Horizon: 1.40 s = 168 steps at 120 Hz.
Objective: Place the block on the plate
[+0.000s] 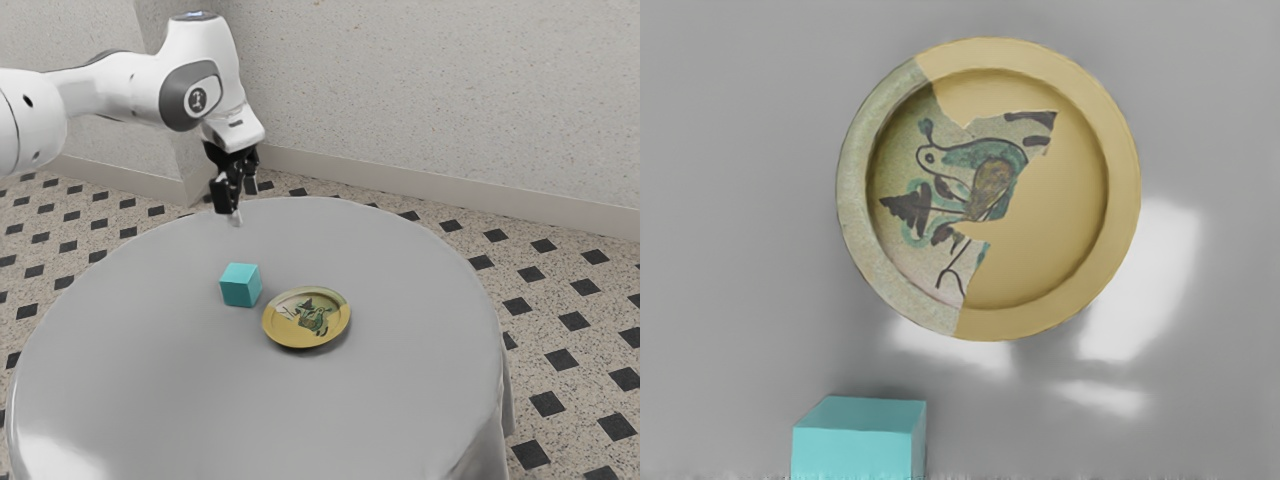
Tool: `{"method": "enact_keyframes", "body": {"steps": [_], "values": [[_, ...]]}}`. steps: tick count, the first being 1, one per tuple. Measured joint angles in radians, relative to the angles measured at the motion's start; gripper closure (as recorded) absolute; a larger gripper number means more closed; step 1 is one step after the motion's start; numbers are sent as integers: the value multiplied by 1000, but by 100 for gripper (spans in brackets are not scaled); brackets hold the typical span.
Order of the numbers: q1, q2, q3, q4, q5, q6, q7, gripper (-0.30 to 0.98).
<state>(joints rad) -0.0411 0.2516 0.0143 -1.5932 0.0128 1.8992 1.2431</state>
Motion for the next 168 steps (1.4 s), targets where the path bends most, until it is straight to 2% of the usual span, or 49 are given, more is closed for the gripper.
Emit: {"method": "enact_keyframes", "body": {"steps": [17,42,57,67,83,106,168], "values": [[-1,-2,2,-7,14,-35,-72,1],[5,107,32,-10,26,-24,-152,0],[41,149,38,-24,5,8,-175,0],[63,167,39,-54,-31,55,-170,0],[79,209,38,-60,-67,143,-129,0],[90,254,38,-51,-68,213,-38,0],[111,387,40,72,-71,259,181,0]]}}
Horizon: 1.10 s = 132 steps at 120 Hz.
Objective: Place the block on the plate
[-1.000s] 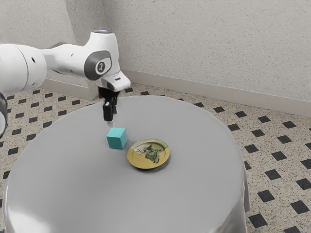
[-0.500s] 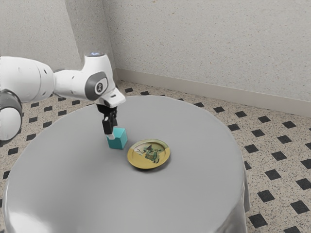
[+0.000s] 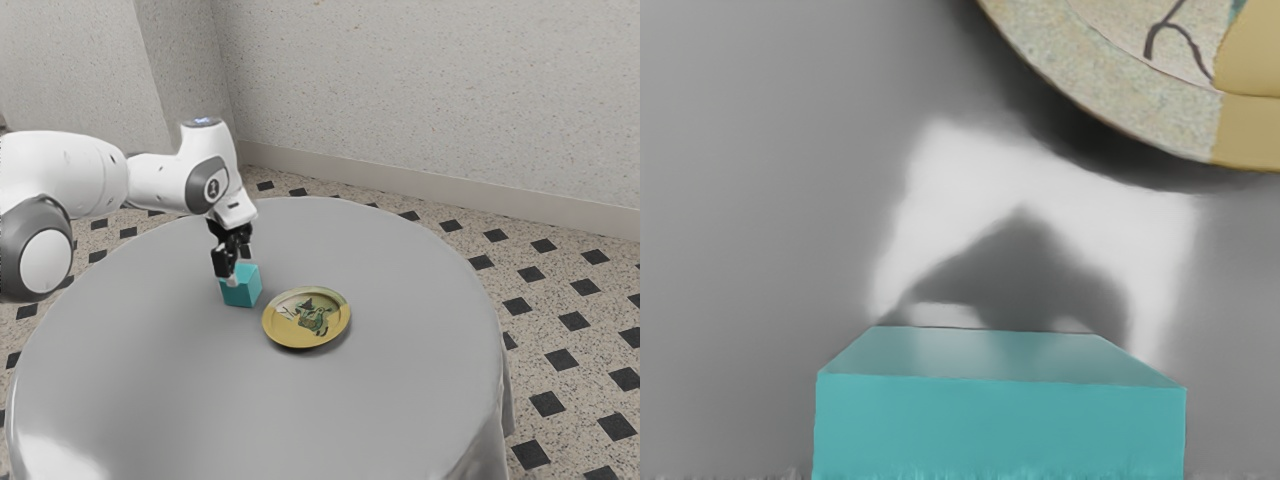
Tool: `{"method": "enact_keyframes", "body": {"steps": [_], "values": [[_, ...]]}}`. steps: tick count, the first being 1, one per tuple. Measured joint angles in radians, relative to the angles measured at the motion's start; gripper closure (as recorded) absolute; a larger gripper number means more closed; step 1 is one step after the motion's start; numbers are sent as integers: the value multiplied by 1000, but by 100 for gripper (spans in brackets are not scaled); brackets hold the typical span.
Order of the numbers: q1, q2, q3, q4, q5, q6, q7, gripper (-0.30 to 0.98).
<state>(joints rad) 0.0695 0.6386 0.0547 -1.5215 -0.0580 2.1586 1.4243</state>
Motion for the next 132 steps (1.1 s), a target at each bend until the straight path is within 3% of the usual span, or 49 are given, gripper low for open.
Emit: {"method": "enact_keyframes", "body": {"steps": [73,103,132], "values": [[15,74,2,47,-11,8,109,0],[15,76,2,46,-13,8,128,18],[14,79,1,45,-16,9,140,23]]}}
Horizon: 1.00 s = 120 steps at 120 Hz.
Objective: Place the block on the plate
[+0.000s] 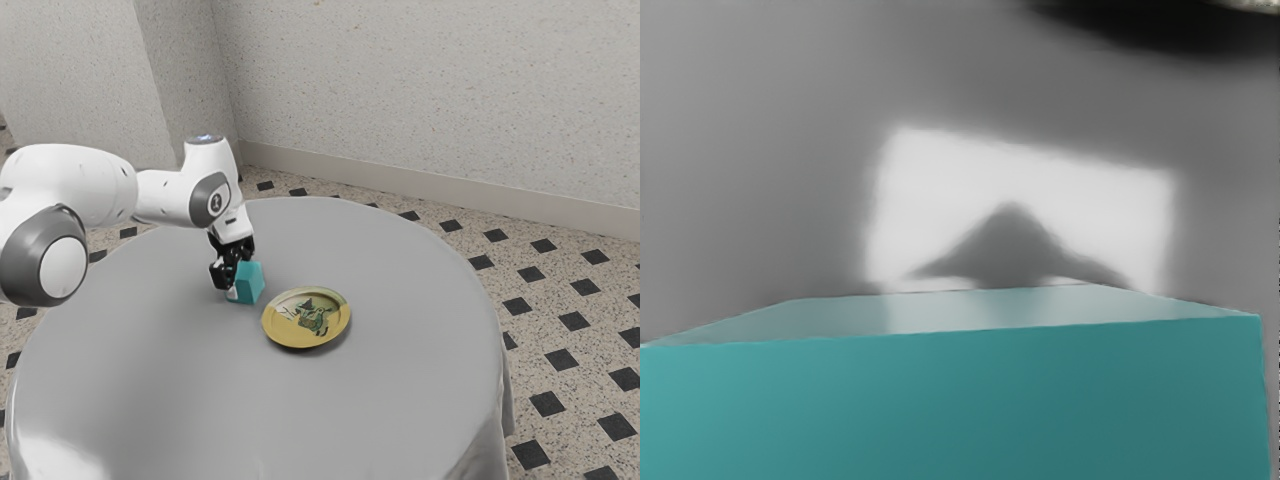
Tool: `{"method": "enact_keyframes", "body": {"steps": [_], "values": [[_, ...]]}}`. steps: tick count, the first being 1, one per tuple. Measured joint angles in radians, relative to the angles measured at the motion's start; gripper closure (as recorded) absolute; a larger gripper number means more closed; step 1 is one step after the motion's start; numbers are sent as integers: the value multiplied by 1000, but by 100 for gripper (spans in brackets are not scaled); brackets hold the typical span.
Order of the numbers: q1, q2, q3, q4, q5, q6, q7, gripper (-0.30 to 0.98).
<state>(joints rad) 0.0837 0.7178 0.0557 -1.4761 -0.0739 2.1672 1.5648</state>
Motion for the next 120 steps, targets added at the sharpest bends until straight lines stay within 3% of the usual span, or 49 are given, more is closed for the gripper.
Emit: {"method": "enact_keyframes", "body": {"steps": [29,93,120], "values": [[-4,-52,-8,-12,-14,-1,9,25],[-2,-23,-8,-15,-16,1,18,31],[-34,-133,-9,-96,-29,3,20,31]]}}
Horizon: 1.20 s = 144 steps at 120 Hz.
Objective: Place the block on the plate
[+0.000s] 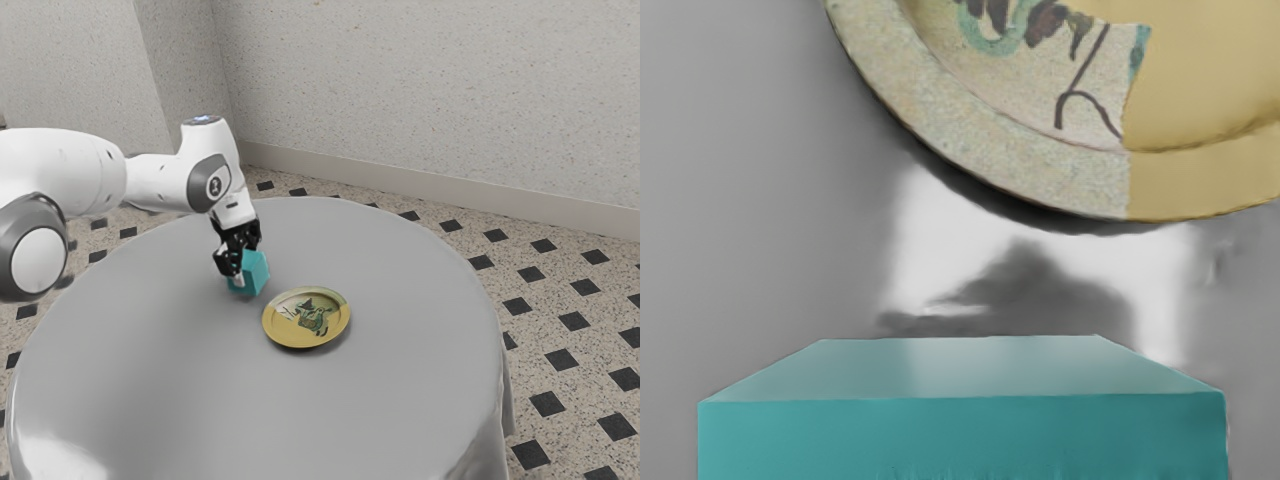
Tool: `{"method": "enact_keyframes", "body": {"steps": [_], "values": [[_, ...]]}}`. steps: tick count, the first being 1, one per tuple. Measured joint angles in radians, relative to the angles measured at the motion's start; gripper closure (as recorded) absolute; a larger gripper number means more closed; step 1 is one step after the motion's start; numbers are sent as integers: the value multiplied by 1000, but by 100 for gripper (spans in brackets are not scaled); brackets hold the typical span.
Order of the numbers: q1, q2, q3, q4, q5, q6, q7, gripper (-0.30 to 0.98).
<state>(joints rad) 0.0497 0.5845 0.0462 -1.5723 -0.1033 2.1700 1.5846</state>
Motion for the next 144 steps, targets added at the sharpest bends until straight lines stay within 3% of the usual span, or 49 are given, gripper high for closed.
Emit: {"method": "enact_keyframes", "body": {"steps": [22,57,83,109,144], "values": [[-73,-131,-15,-104,-34,1,0,31],[-136,-100,-41,-137,-88,2,1,31],[-142,-115,-52,-137,-92,4,-1,11],[-143,-212,-48,-136,-81,-23,-38,4],[-172,-283,-51,-31,31,-226,-270,1]]}}
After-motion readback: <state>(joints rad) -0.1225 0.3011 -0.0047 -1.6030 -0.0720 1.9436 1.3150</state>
